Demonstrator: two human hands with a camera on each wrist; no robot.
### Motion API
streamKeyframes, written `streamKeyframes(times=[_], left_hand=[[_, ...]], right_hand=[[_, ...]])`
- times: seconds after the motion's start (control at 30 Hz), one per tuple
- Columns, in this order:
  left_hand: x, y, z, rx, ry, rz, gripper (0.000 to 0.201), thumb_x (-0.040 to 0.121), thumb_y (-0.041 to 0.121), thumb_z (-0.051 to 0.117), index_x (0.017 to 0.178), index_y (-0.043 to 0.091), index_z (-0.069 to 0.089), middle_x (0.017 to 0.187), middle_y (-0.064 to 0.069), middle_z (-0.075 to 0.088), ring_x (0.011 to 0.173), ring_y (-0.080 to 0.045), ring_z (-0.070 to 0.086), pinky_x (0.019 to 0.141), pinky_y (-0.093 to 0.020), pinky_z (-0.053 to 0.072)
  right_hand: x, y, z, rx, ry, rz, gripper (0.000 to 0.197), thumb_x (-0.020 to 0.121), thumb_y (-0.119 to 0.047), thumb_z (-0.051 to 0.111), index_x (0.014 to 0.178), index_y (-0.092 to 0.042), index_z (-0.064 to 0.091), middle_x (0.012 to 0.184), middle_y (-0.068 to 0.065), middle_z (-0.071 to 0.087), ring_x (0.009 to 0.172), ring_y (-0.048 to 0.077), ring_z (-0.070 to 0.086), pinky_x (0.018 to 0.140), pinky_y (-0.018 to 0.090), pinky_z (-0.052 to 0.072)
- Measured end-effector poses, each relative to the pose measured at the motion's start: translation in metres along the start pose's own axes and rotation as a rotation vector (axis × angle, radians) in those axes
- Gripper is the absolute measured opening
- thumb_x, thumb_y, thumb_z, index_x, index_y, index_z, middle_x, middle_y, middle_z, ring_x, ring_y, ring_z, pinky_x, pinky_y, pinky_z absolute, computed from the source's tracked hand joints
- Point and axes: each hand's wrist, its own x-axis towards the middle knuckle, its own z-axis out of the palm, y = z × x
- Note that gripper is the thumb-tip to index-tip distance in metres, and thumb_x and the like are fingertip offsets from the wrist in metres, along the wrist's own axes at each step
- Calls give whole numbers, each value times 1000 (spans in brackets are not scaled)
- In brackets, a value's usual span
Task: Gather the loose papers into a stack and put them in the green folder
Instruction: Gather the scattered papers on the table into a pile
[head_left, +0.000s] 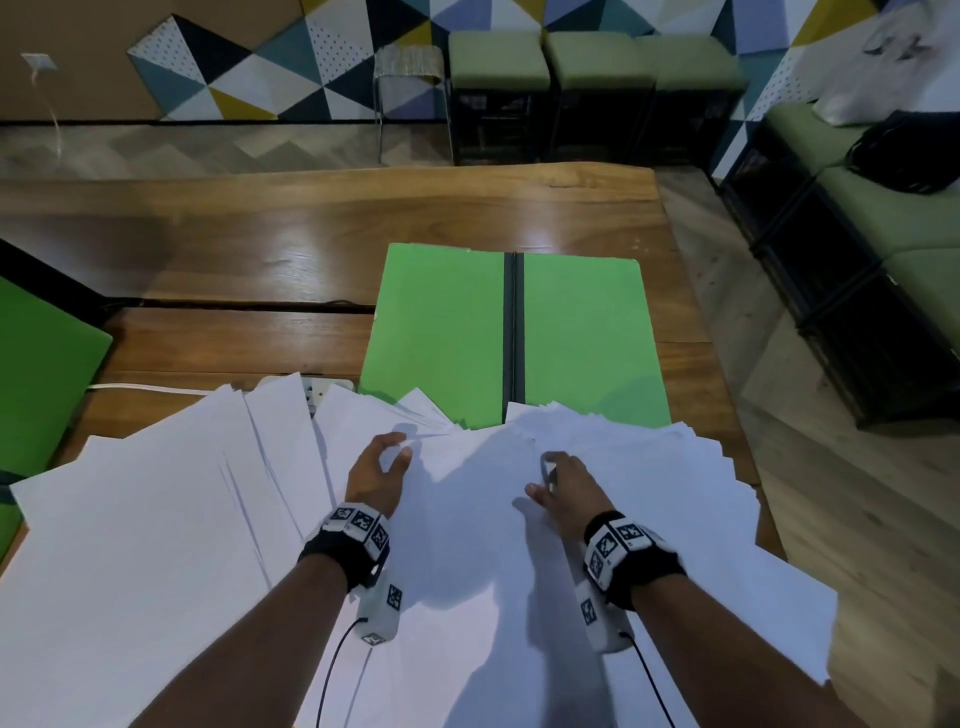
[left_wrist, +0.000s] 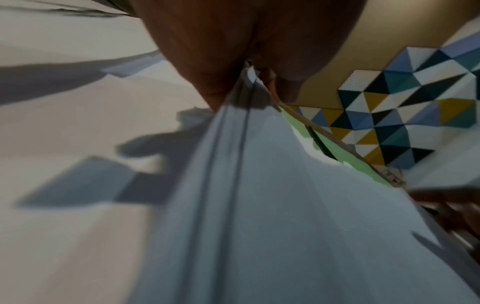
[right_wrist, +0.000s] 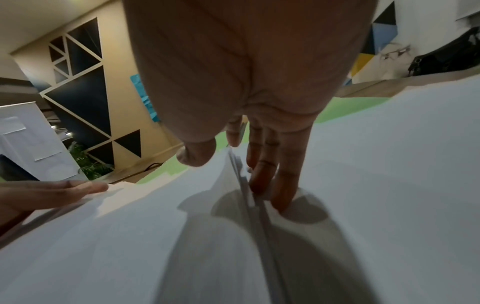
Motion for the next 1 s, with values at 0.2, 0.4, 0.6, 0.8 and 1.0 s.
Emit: streamKeyframes(times=[0.2, 0.4, 0.6, 0.8, 1.0], left_hand=[[-1, -7, 7, 40, 57, 31, 13, 89, 23, 64, 99, 15, 61, 107, -4, 64, 107, -21, 57, 93, -28, 39], [-3, -4, 5, 48, 43, 21, 21, 88, 31, 64, 98, 14, 61, 102, 1, 64, 99, -16, 56, 85, -25, 37], [-7, -8, 6, 133, -5, 136, 23, 91, 25, 61, 112, 16, 66, 115, -5, 64, 113, -21, 57, 97, -25, 36], [-12, 2, 7, 225, -10, 257, 16, 89, 26, 64, 99, 13, 66, 103, -3, 64, 101, -19, 59, 88, -23, 37], [-25, 20, 4, -7, 1, 148, 10, 87, 23, 68, 80, 27, 61, 88, 9, 65, 90, -10, 58, 84, -22, 38]], right_hand=[[31, -33, -13, -228, -128, -103, 76, 91, -42, 55, 149, -41, 7, 140, 8, 26, 108, 35, 58, 90, 44, 48], [38, -45, -2, -345, -147, -109, 48, 91, -38, 52, 135, -40, 32, 133, 10, 24, 101, 38, 61, 89, 47, 51], [23, -44, 6, -280, -27, -122, 47, 87, -41, 58, 126, -21, 40, 131, 7, 29, 98, 34, 61, 85, 46, 50], [18, -48, 4, -197, 92, -2, 42, 94, -52, 38, 114, -15, 44, 118, 7, 44, 96, 33, 60, 76, 39, 43], [18, -46, -3, 197, 282, 273, 31, 91, -52, 46, 94, -23, 54, 95, -3, 59, 85, 22, 53, 81, 33, 36]])
